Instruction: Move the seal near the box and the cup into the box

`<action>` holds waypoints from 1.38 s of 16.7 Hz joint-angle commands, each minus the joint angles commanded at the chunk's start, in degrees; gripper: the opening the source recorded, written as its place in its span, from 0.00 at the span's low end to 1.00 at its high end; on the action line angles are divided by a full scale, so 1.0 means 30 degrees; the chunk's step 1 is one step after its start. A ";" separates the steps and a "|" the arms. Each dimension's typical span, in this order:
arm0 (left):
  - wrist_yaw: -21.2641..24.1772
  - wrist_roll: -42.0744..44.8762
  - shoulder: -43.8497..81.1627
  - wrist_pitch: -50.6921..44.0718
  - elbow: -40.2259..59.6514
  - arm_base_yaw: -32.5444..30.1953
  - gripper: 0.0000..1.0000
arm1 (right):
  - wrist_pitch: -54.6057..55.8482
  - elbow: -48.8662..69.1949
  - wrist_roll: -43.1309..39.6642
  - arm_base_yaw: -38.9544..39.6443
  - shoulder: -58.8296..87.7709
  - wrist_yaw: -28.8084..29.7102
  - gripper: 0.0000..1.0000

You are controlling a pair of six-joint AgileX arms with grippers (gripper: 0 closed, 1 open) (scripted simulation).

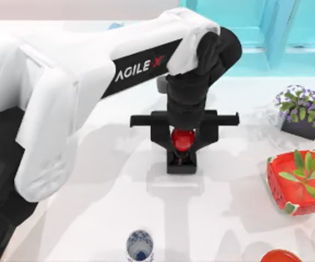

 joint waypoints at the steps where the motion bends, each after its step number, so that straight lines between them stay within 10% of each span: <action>1: 0.0000 0.0000 0.0000 0.0000 0.0000 0.0000 0.00 | 0.0000 0.0000 0.0000 0.0000 0.0000 0.0000 1.00; 23: -0.0140 0.4287 -0.9585 -0.3345 -0.6028 0.4505 0.00 | 0.0000 0.0000 0.0000 0.0000 0.0000 0.0000 1.00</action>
